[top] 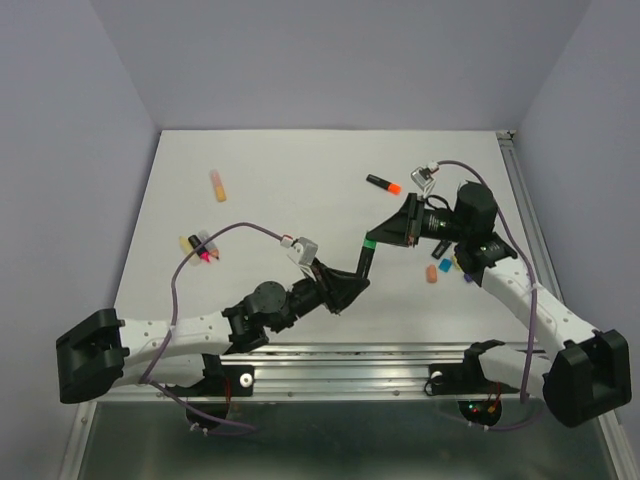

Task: Open the pen caps

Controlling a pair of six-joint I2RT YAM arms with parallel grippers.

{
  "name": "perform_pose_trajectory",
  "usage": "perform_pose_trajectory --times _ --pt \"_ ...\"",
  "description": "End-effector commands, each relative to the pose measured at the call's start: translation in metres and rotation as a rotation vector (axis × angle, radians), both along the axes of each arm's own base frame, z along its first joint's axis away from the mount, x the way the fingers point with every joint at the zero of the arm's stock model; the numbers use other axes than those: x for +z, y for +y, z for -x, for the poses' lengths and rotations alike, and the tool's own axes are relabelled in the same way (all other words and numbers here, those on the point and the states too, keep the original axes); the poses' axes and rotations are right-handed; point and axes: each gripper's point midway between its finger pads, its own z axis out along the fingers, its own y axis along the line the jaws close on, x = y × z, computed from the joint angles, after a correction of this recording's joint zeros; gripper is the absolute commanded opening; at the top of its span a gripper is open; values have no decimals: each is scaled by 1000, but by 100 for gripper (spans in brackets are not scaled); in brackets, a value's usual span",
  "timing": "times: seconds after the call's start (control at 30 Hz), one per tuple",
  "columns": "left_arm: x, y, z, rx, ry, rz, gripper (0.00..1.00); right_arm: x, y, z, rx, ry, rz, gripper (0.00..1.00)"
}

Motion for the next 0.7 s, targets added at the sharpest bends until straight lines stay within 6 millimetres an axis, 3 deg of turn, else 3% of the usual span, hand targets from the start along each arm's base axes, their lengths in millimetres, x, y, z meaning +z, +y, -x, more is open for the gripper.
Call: perform_pose_trajectory --times 0.0,0.2,0.33,0.43,0.47,0.5,0.53,0.6,0.63,0.67 --pt "-41 -8 68 -296 36 -84 0 107 -27 -67 -269 -332 -148 1" --pt "-39 -4 70 -295 42 -56 0 115 -34 -77 -309 -384 -81 1" --pt "-36 -4 64 -263 52 -58 0 106 -34 -68 -286 -384 -64 1" --pt "-14 -6 60 -246 7 -35 0 85 -36 -61 -294 -360 -41 1" --pt "-16 -6 58 -240 7 -63 5 85 -38 -54 -291 -366 -39 1" --pt "1 -7 49 -193 -15 -51 43 70 -39 -52 -292 -337 -24 1" --pt "-1 -5 41 -149 -7 -84 62 66 -40 -48 -292 -332 -21 1" --pt "17 -5 32 -106 -28 -71 90 53 -42 -37 -291 -317 -16 1" --pt "20 -4 29 -96 -53 -80 99 47 -43 -33 -289 -304 -12 1" --pt "25 -4 27 -86 -60 -75 99 43 -43 -30 -286 -295 -10 1"
